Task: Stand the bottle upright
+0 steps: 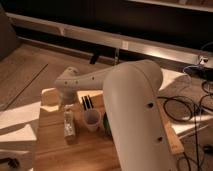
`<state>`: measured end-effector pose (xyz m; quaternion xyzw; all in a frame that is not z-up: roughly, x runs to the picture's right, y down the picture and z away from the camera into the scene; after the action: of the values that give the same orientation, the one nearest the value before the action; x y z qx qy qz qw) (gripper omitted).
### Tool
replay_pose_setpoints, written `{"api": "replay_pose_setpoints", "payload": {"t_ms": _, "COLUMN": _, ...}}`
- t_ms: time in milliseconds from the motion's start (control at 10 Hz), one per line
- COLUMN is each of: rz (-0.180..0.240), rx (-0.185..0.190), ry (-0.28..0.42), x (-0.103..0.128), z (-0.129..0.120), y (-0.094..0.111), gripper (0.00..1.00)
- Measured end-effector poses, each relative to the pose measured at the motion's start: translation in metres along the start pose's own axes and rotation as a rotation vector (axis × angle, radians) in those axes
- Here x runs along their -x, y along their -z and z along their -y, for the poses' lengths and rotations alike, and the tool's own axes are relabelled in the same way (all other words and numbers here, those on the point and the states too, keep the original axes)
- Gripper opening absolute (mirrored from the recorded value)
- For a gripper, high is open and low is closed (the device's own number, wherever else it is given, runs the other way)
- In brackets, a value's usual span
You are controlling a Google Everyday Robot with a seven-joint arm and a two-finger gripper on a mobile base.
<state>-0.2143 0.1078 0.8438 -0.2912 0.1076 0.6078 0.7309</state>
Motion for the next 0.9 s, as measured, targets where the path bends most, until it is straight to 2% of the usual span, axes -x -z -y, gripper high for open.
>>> {"api": "replay_pose_setpoints", "payload": {"t_ms": 100, "rz": -0.002, "rx": -0.003, "ry": 0.006, "x": -0.001, "z": 0.0, "y": 0.0, "gripper": 0.65}}
{"api": "replay_pose_setpoints", "payload": {"t_ms": 300, "rz": -0.027, "rx": -0.046, "ry": 0.057, "x": -0.007, "z": 0.001, "y": -0.004, "gripper": 0.65}}
{"api": "replay_pose_setpoints", "payload": {"t_ms": 500, "rz": -0.026, "rx": -0.065, "ry": 0.101, "x": -0.006, "z": -0.007, "y": -0.008, "gripper": 0.65}}
{"api": "replay_pose_setpoints", "payload": {"t_ms": 700, "rz": -0.022, "rx": -0.072, "ry": 0.114, "x": -0.003, "z": -0.009, "y": -0.012, "gripper": 0.65}}
{"api": "replay_pose_setpoints", "payload": {"t_ms": 900, "rz": -0.026, "rx": -0.06, "ry": 0.111, "x": -0.005, "z": -0.012, "y": -0.02, "gripper": 0.65}}
